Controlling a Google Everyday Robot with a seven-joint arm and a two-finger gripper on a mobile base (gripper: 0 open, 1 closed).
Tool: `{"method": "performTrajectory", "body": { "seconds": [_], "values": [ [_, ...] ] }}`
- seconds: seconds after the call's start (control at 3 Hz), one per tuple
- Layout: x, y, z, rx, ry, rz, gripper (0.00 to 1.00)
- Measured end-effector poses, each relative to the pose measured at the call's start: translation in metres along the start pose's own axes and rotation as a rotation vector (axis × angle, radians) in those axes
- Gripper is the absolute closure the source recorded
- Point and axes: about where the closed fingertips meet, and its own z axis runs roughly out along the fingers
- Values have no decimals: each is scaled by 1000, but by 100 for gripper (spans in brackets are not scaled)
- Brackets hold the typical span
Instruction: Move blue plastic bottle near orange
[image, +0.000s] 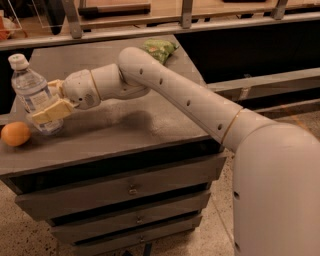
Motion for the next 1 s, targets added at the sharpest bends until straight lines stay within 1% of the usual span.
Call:
{"method": "performTrajectory", "body": {
  "seconds": [0.33, 0.67, 1.0],
  "values": [
    [-2, -1, 0, -8, 7, -9, 18],
    [-4, 0, 1, -22, 14, -16, 0],
    [-6, -1, -1, -30, 18, -20, 0]
  ]
}}
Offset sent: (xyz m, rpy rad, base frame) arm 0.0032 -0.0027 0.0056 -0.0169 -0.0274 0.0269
